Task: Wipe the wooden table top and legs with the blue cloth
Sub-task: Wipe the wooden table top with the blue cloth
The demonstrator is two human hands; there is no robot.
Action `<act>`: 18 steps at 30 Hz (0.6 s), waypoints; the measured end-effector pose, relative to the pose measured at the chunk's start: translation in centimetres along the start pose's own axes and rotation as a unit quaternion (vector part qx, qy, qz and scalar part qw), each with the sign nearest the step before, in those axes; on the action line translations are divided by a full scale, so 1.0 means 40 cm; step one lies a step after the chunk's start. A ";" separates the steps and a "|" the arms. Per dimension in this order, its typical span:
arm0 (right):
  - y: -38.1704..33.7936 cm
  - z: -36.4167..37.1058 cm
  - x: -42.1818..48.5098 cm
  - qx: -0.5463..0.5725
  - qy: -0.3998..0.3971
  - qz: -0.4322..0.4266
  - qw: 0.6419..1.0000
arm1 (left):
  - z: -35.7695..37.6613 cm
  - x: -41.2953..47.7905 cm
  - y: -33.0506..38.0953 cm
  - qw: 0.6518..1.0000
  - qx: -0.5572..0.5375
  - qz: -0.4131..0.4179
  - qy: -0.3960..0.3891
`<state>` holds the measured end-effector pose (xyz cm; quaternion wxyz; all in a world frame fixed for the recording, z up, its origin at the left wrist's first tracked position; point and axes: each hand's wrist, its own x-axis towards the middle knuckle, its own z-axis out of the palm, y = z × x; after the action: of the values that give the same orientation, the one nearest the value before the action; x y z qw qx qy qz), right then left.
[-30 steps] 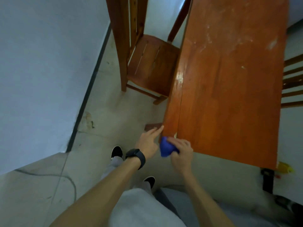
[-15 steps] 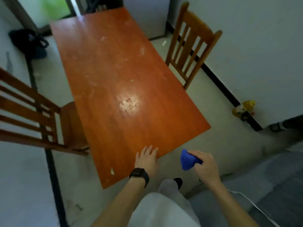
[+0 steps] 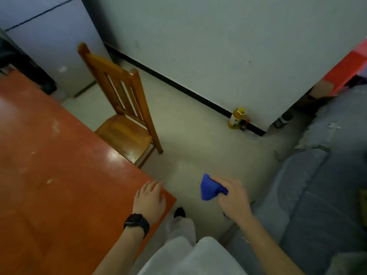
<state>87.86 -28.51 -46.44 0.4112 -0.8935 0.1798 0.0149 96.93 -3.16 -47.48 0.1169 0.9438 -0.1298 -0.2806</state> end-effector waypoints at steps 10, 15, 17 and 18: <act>0.005 -0.202 0.613 -0.074 -0.062 -0.004 0.995 | -0.175 0.522 0.225 0.998 -0.013 -0.022 -0.050; -0.030 -0.329 0.894 -0.066 -0.062 -0.043 0.995 | -0.337 0.750 0.375 0.999 -0.014 0.002 -0.037; -0.040 -0.360 1.003 -0.048 -0.056 -0.038 0.997 | -0.401 0.845 0.413 1.000 -0.008 0.006 -0.027; -0.042 -0.370 1.060 -0.045 -0.056 -0.030 0.997 | -0.432 0.892 0.427 1.000 -0.011 0.000 -0.017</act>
<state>126.26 -51.54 -42.82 0.3806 -0.9138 0.1283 0.0608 132.40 -27.73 -46.19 0.1250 0.9375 -0.1287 -0.2982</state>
